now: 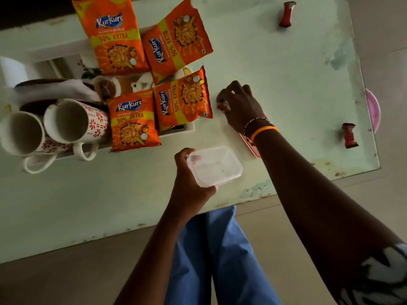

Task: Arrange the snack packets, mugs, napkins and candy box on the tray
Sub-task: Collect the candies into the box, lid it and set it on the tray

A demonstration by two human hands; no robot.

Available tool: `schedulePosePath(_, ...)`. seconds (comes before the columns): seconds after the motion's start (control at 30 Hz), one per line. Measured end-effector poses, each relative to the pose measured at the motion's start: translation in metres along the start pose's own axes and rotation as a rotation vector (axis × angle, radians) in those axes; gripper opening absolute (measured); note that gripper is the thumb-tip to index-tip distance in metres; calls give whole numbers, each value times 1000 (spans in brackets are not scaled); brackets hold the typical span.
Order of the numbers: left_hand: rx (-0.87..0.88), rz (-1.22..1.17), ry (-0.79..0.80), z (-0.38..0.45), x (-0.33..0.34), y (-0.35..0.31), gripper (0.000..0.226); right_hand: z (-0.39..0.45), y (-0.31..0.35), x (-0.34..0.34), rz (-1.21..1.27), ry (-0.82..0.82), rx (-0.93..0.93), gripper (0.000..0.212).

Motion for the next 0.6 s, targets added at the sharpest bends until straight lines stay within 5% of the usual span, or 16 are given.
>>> schedulePosePath(0.27,82,109,-28,4,21,-22,83,-50,-46,-51,461,-300,171,8)
schedulePosePath(0.5,170,150,-22,14,49,-63,84,-116,-49,-61,557,-238,96,4)
schedulePosePath(0.6,212,190,4,24,65,-80,85,-131,-97,-74,432,-413,220,11)
Point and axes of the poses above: each hand's wrist, its own z-axis towards the middle knuckle, its own x-axis out of the palm, y = z × x, the point moved 10 cm from there along z, towards the middle knuckle
